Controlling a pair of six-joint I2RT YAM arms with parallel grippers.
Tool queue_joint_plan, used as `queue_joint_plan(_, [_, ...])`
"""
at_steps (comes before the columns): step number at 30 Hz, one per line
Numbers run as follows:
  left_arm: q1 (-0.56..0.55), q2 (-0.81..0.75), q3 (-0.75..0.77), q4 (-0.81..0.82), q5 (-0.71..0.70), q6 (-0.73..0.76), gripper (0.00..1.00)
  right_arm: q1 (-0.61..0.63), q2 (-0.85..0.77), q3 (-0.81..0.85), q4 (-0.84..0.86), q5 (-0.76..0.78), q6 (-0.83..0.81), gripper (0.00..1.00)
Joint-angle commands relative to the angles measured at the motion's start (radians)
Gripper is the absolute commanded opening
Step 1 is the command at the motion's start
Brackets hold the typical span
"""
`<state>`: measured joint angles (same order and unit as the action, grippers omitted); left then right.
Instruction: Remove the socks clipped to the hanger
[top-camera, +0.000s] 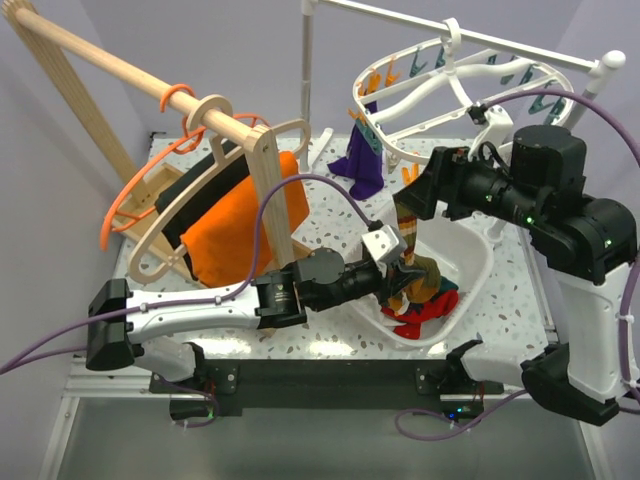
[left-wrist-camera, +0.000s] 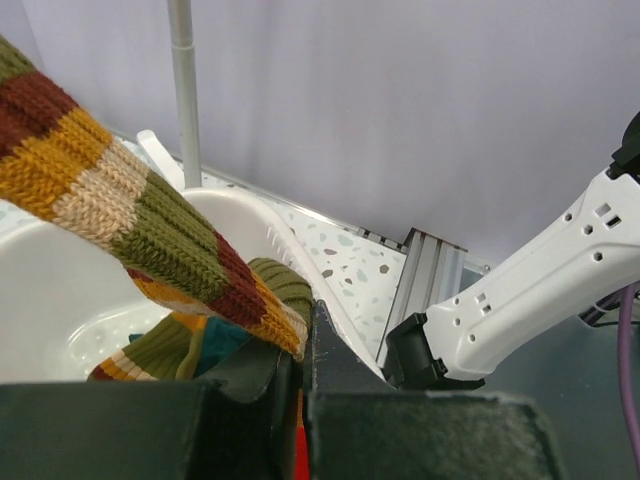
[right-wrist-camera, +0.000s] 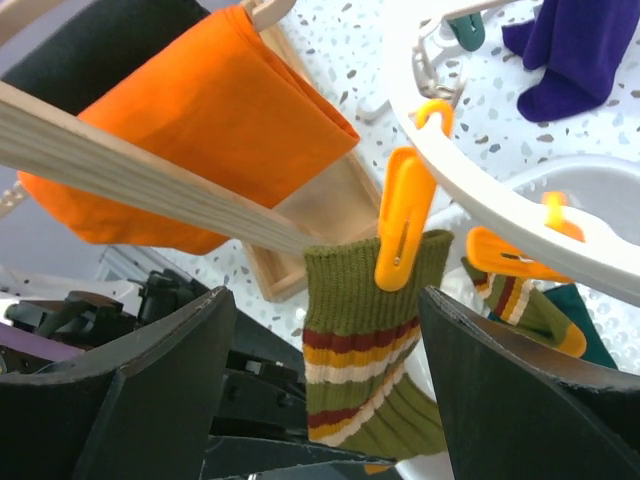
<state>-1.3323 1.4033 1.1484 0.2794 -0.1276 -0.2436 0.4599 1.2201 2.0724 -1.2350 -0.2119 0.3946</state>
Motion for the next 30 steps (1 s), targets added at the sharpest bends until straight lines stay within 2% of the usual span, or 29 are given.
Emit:
queue_joint_plan(1, [-0.011, 0.010, 0.048, 0.000, -0.018, 0.020, 0.00, 0.112, 0.027, 0.040, -0.046, 0.193, 0.029, 0.77])
queue_joint_plan(5, [-0.018, 0.006, 0.047, -0.005, -0.041, 0.026, 0.00, 0.145, 0.065, 0.081, -0.084, 0.321, 0.026, 0.76])
queue_joint_plan(16, [-0.031, 0.010, 0.034, -0.028, -0.107, 0.038, 0.00, 0.224, 0.176, 0.232, -0.172, 0.476, 0.033, 0.75])
queue_joint_plan(23, [-0.045, 0.008, 0.036, -0.042, -0.147, 0.058, 0.00, 0.344, 0.261, 0.308, -0.237, 0.658, 0.062, 0.75])
queue_joint_plan(26, [-0.050, 0.010, 0.037, -0.052, -0.170, 0.067, 0.00, 0.405, 0.312, 0.363, -0.317, 0.802, 0.095, 0.75])
queue_joint_plan(30, [-0.056, 0.011, 0.037, -0.065, -0.198, 0.076, 0.00, 0.448, 0.328, 0.374, -0.347, 0.873, 0.118, 0.75])
